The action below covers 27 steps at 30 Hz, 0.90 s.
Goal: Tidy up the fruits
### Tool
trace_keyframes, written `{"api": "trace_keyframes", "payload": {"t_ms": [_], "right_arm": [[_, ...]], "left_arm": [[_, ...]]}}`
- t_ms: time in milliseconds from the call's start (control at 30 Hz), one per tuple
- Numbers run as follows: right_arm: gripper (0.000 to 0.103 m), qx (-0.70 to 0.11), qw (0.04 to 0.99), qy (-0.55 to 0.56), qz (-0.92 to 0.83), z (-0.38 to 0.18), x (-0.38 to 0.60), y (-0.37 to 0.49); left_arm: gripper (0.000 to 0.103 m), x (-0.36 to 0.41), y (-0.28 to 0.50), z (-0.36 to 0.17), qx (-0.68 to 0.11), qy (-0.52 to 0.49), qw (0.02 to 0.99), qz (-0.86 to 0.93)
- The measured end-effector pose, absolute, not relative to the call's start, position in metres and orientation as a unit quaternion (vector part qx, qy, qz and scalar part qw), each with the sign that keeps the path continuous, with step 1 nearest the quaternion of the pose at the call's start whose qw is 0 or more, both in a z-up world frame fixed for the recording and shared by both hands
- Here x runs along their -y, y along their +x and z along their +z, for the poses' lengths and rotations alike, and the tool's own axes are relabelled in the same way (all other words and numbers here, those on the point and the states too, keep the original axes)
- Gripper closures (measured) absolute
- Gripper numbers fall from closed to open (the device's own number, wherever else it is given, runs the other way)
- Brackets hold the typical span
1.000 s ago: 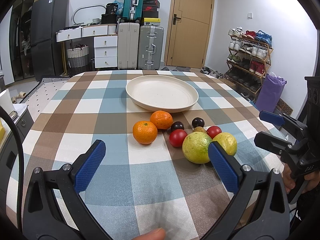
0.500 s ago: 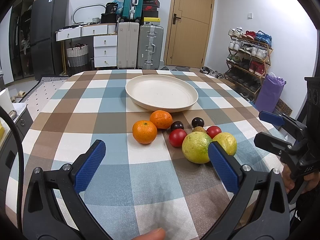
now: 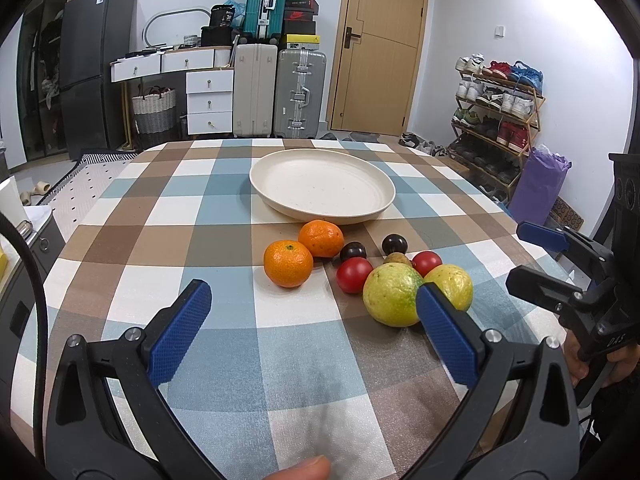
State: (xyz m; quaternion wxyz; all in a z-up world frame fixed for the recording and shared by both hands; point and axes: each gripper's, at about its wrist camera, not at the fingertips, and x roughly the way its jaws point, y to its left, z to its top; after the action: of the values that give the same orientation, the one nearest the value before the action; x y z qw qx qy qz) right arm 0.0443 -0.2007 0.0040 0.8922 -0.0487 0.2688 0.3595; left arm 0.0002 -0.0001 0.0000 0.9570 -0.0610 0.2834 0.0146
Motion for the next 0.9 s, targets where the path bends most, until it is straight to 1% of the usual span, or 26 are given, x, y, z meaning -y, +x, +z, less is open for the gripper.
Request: {"api": "trace_keyframes", "payload": {"t_ms": [500, 633, 800, 900], "right_arm": [[0.0, -0.279, 0.89, -0.051, 0.358, 0.001, 0.198, 0.046], [0.0, -0.289, 0.889, -0.048, 0.353, -0.001, 0.199, 0.051], [0.0, -0.327, 0.877, -0.046, 0.35, -0.009, 0.195, 0.065], [0.0, -0.33, 0.875, -0.045, 0.351, -0.01, 0.195, 0.065]], "left_arm": [[0.001, 0.006, 0.001, -0.001, -0.283, -0.062, 0.957, 0.012], [0.001, 0.008, -0.001, -0.002, -0.286, -0.066, 0.956, -0.001], [0.001, 0.005, 0.004, -0.006, -0.293, -0.076, 0.953, -0.008], [0.001, 0.004, 0.006, -0.006, -0.301, -0.078, 0.95, -0.017]]}}
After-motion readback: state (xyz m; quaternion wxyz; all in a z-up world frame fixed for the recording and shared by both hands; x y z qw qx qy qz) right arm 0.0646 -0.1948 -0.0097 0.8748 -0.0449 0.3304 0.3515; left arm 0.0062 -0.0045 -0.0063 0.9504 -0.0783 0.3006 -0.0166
